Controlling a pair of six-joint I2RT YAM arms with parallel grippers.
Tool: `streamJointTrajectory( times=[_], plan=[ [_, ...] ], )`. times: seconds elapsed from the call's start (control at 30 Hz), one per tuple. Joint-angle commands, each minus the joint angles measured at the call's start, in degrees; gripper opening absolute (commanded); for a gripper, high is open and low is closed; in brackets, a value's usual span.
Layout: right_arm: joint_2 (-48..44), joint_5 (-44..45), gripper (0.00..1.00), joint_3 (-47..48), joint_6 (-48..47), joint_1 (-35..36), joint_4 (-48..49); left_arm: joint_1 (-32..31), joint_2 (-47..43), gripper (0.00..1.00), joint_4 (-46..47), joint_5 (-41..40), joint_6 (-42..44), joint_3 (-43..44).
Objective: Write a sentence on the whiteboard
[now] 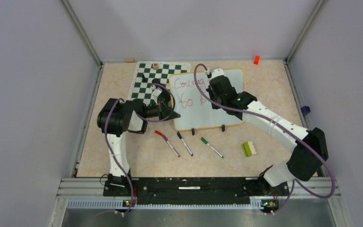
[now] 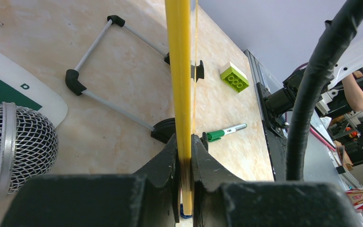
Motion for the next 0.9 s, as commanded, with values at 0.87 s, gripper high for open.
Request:
streamJointTrajectory(
  times=[0.87],
  plan=[
    [-1.03, 2.44, 0.00, 0.40, 0.27, -2.46, -0.36, 0.18, -1.50, 0.00, 5.90, 1.33, 3.29, -0.11]
  ],
)
